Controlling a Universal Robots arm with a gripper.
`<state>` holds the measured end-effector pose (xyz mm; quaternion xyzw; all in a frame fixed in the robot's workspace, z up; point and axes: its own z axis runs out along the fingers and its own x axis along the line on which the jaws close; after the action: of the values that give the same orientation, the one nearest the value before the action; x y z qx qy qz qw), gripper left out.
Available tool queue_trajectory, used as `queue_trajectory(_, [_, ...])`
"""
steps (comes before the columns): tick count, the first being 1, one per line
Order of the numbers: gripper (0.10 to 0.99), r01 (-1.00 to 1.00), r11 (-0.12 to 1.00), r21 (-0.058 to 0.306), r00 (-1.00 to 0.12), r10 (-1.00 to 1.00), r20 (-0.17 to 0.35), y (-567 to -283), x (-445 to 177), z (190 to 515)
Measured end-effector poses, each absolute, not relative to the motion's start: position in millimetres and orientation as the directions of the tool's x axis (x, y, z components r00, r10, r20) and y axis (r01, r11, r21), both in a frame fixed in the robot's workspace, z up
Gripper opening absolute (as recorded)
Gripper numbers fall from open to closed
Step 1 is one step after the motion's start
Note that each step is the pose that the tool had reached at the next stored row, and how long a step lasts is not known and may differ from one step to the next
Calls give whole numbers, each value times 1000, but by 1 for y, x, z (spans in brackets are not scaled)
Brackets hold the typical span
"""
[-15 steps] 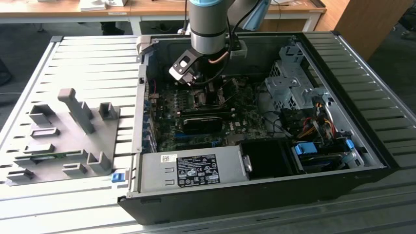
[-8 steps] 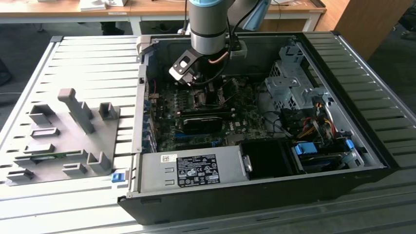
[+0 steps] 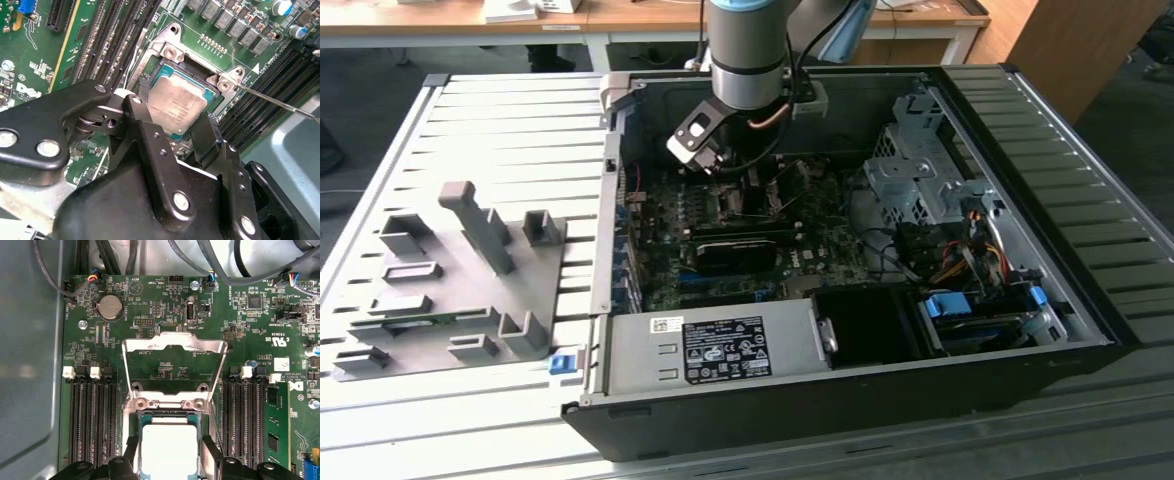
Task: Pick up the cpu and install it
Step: 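Place the cpu into insertion slot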
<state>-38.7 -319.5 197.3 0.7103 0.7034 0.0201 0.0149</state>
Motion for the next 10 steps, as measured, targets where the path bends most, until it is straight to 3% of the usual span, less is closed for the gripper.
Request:
queue_trajectory(5, [588,999,-10,49,10,1000,8,-320,-39,202])
queue_trajectory(6, [525,999,-10,49,10,1000,8,-320,-39,203])
queue_trajectory(7, [525,999,-10,48,10,1000,8,-319,-39,204])
queue_trajectory(9, [404,999,-10,47,10,1000,8,-320,-39,205])
queue_trajectory(10, [404,999,-10,46,10,1000,8,-319,-39,205])
